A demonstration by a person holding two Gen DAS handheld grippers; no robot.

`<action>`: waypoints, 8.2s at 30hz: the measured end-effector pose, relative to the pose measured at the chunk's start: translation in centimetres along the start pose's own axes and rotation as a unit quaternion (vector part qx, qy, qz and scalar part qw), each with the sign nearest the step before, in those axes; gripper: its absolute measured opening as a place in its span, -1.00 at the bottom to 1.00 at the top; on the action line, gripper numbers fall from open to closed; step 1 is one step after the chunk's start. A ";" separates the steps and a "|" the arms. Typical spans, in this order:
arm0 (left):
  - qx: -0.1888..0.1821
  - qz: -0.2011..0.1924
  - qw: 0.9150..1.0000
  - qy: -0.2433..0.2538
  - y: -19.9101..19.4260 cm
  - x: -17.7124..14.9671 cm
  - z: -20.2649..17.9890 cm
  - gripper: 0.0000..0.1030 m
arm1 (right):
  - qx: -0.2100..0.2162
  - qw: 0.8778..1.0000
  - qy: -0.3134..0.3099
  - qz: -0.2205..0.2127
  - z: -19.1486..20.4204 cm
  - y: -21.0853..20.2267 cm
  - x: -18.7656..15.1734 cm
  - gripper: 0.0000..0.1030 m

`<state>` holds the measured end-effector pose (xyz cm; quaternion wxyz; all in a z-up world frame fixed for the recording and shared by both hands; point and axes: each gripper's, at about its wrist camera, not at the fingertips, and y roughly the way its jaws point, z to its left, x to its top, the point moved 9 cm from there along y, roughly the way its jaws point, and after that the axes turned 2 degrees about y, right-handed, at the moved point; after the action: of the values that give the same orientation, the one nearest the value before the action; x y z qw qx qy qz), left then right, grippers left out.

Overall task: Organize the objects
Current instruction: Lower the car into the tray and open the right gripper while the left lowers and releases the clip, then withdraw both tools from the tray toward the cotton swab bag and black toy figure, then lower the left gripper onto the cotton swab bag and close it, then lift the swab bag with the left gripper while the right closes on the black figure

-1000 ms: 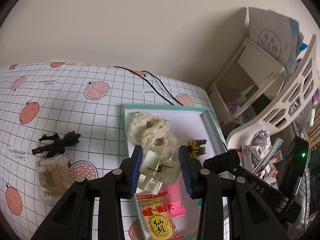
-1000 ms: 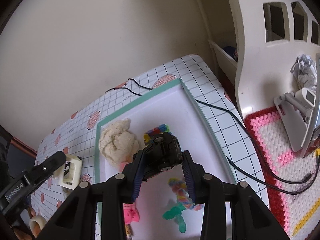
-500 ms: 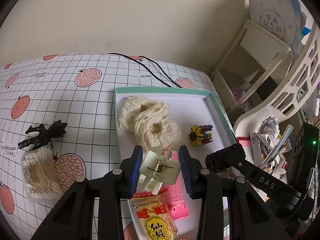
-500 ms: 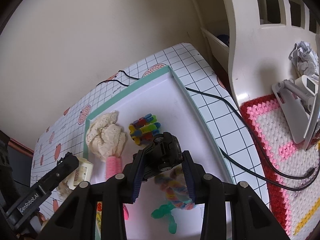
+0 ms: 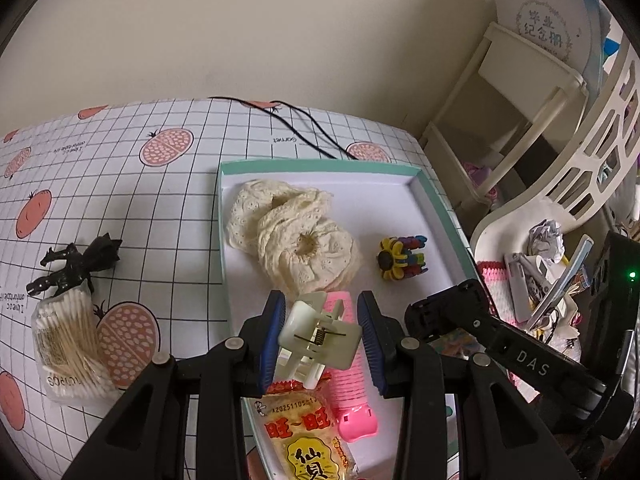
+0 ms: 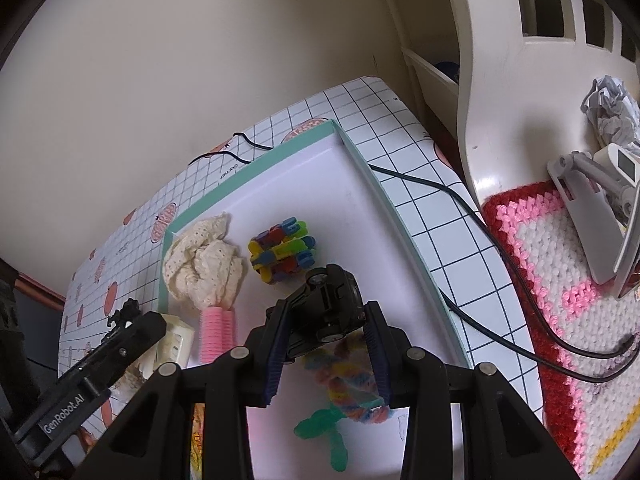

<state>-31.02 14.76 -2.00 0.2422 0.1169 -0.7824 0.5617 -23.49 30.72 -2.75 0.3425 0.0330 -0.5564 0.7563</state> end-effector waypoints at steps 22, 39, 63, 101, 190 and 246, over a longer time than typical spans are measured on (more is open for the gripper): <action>0.009 0.008 1.000 -0.006 -0.6 0.3 0.6 -0.23 | -0.009 1.000 -0.010 0.005 -0.1 0.4 -0.1 -0.22; 0.028 -0.035 0.999 -0.006 -4.2 2.8 1.2 0.16 | -0.036 0.997 -0.066 -0.021 2.8 -2.2 1.2 -0.22; 0.095 -0.036 0.993 -0.057 -3.6 1.5 6.0 0.94 | -0.021 0.992 -0.120 -0.025 5.6 -2.2 0.4 0.79; 0.124 -0.095 0.987 -0.038 -9.6 4.2 7.8 1.00 | 0.009 0.988 -0.122 -0.095 9.0 -7.7 2.2 1.00; 0.163 0.029 0.974 -0.152 -3.0 -4.6 20.2 0.96 | 0.037 0.975 -0.213 -0.046 20.9 3.7 -3.4 1.00; 0.165 -0.041 0.915 -0.366 -8.7 -5.3 31.8 -0.23 | 0.003 0.916 -0.395 0.062 30.9 14.6 -8.1 0.97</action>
<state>-30.43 -18.47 -5.59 -0.0611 0.3847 -0.7069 0.5904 -35.65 -2.04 -6.48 0.0466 0.2958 -0.6449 0.7032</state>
